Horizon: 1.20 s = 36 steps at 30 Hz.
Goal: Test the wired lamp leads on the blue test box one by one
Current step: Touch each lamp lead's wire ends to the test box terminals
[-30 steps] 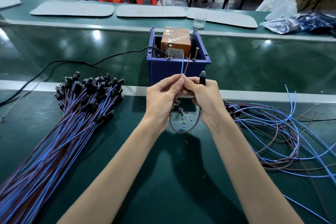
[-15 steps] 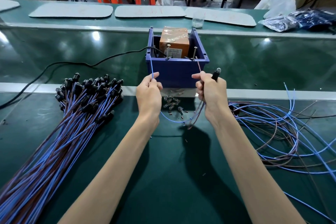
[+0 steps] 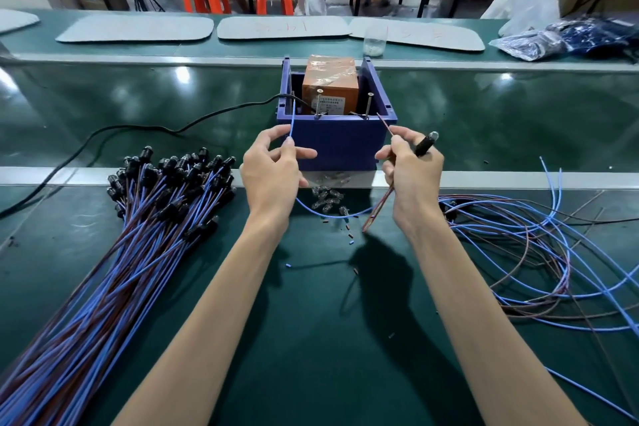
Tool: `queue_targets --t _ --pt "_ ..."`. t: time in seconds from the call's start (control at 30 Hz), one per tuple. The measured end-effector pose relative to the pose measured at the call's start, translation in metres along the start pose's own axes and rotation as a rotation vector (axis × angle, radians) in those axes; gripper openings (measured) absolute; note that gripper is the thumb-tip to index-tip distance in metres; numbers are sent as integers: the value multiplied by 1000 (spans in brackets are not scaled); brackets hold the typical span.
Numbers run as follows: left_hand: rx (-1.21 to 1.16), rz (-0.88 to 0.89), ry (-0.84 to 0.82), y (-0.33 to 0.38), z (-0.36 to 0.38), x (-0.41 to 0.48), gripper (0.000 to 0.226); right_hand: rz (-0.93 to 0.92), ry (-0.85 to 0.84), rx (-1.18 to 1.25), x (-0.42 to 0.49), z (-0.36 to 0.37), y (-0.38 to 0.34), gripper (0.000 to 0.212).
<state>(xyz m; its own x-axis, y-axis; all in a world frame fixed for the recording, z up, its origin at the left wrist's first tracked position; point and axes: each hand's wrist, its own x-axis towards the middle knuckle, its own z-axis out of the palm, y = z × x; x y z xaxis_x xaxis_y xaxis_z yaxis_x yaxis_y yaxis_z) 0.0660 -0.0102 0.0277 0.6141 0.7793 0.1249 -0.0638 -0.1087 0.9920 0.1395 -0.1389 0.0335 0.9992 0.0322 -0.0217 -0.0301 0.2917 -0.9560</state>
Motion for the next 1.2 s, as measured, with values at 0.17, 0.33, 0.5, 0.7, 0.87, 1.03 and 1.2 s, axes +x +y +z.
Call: queue_targets --t 0.17,0.33,0.5,0.7,0.87,1.03,1.2 --pt "-36 -26 -1 3 2 9 17 0 -5 7 2 -2 -1 18" --pt "-66 -57 9 2 1 12 17 -9 -36 23 4 -2 1 19" --pt "-115 -84 -34 2 1 11 16 -21 -89 31 6 -3 2 20" --pt "-128 -89 -89 0 2 11 18 6 -149 -10 7 -3 4 20" --pt "-166 -101 -113 -1 2 12 19 6 -179 -29 8 -2 5 20" --pt "-167 -98 -147 0 3 10 22 7 -181 -25 10 -4 3 20" --pt "-182 -110 -157 1 3 9 20 13 -172 -16 11 -4 2 21"
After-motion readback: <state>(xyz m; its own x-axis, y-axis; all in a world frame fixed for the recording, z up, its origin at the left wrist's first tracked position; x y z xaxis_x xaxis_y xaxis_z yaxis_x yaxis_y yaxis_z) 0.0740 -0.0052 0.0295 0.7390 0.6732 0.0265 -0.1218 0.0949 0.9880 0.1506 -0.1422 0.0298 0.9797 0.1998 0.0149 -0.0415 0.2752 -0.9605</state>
